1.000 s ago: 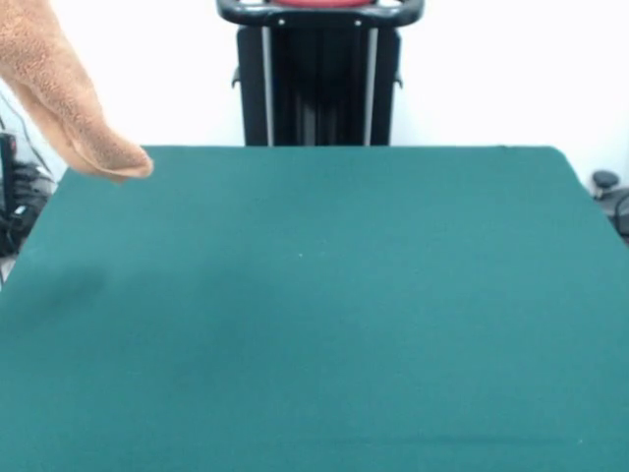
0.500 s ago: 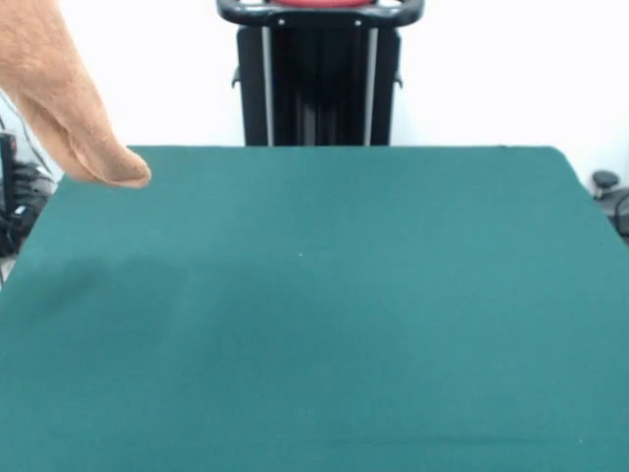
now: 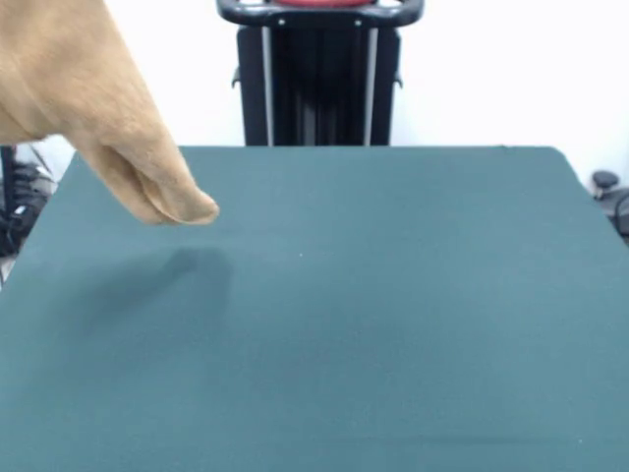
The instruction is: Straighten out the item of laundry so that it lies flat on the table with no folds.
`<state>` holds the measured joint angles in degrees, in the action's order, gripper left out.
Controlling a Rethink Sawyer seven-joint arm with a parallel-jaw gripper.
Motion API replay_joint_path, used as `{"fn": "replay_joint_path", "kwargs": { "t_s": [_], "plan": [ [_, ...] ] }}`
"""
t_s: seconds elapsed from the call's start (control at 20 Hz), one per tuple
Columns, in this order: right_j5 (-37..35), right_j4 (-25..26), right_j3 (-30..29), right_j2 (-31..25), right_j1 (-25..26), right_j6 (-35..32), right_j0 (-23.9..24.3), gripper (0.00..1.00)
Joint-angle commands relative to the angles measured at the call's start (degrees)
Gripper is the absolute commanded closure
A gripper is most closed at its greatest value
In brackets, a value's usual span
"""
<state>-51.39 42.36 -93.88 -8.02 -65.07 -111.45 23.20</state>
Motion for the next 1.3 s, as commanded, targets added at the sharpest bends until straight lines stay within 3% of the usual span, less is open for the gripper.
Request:
{"fn": "replay_joint_path", "kwargs": {
  "t_s": [0.05,0.5,0.85,1.3],
  "plan": [
    [2.8,5.8,-2.7,5.8,8.2,-26.1,-9.2,1.0],
    [1.9,7.3,1.1,12.1,15.8,-38.9,-21.0,1.0],
    [-2.6,4.3,3.3,15.0,18.2,-42.7,-27.8,1.0],
    [-7.7,0.3,8.6,18.2,25.0,-50.5,-36.1,1.0]
  ]
}}
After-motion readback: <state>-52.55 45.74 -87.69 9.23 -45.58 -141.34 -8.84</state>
